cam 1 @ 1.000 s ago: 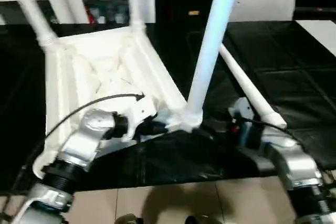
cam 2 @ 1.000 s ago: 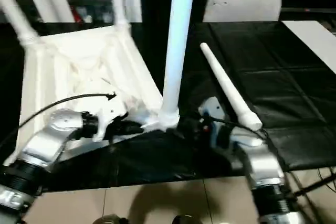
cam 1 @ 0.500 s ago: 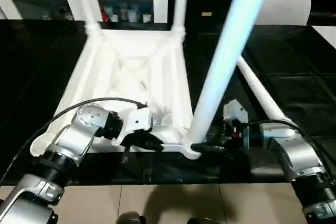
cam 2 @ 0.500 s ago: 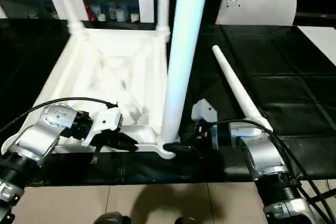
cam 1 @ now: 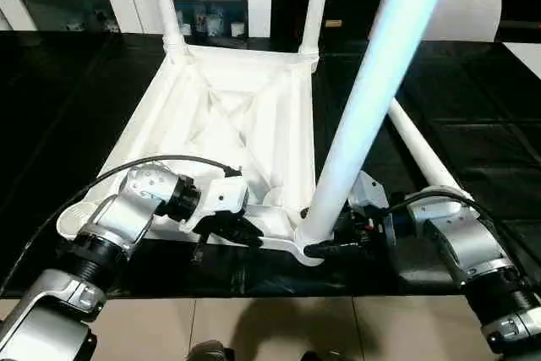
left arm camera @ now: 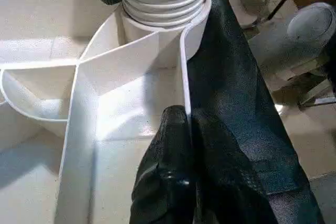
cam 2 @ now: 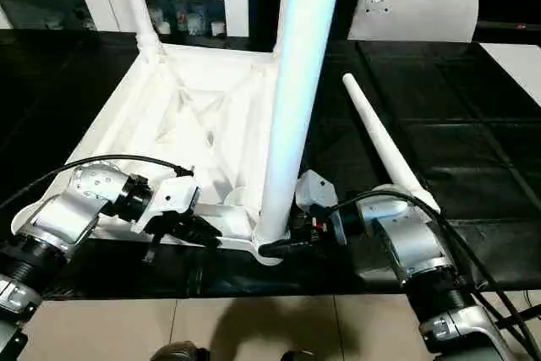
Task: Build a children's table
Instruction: Rotate leg to tighten
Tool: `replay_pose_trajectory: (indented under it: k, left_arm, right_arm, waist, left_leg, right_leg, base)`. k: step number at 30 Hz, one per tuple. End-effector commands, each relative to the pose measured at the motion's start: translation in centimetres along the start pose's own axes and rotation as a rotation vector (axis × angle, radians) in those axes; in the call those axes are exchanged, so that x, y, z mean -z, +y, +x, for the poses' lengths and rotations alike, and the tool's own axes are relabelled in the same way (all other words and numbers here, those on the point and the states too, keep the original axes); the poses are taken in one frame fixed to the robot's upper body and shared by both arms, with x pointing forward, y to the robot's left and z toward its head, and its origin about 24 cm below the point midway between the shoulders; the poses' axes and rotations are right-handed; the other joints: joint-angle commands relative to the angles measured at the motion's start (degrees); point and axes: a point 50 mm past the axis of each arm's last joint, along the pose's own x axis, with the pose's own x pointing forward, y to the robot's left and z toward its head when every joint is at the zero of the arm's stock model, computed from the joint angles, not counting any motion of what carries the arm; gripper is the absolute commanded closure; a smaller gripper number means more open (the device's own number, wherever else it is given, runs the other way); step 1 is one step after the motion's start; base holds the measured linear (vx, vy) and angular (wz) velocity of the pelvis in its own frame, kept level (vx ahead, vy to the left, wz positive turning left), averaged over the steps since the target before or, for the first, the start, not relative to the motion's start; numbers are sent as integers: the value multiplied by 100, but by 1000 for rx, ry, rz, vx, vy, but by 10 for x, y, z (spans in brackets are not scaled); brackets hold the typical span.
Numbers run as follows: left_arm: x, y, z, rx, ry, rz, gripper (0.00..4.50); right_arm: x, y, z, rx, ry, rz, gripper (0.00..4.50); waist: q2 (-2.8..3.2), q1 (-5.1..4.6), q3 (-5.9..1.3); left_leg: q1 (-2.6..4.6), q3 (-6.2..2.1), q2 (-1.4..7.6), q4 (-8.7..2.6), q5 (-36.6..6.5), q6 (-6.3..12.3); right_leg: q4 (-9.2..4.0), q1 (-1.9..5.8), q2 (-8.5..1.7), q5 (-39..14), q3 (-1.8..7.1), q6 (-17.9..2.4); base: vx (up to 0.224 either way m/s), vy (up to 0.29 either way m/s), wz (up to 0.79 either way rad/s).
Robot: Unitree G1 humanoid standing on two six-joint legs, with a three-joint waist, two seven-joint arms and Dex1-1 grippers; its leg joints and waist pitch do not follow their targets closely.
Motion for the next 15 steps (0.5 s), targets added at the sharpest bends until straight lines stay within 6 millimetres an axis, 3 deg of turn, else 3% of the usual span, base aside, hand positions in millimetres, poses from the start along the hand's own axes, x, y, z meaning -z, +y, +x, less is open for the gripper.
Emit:
replay_pose_trajectory:
  k: [1, 8, 13, 15]
  left_arm:
    - [-2, -5, 11, 108, 40, 39, 450]
    - [0, -4, 9, 78, 19, 13, 450]
    - [-2, 2, 10, -76, -47, -81, 450]
    - [-5, 5, 13, -162, -103, -141, 450]
  right_arm:
    - [2, -1, -1, -5, 27, -5, 180]
    - [4, 2, 2, -19, 18, 14, 180]
    - [7, 8, 10, 52, -60, 105, 180]
    - [9, 8, 19, 138, -110, 157, 181]
  waist:
    - [-31, -49, -404]
    - [-23, -48, -402]
    - [-12, -53, -378]
    - [11, -67, -350]
  left_leg:
    - [44, -214, 532, -389, -339, 479]
    - [47, -213, 534, -390, -338, 485]
    - [47, -216, 568, -411, -390, 444]
    - [67, -223, 553, -427, -650, 333]
  right_leg:
    - [-357, 303, -660, -1172, 428, -1030]
    - [-356, 299, -657, -1147, 427, -1046]
    - [-359, 305, -671, -1097, 445, -1110]
    - [-417, 277, -685, -1538, 436, -1051]
  base:
    - [0, 0, 0]
    - [0, 0, 0]
    - [0, 0, 0]
    - [0, 0, 0]
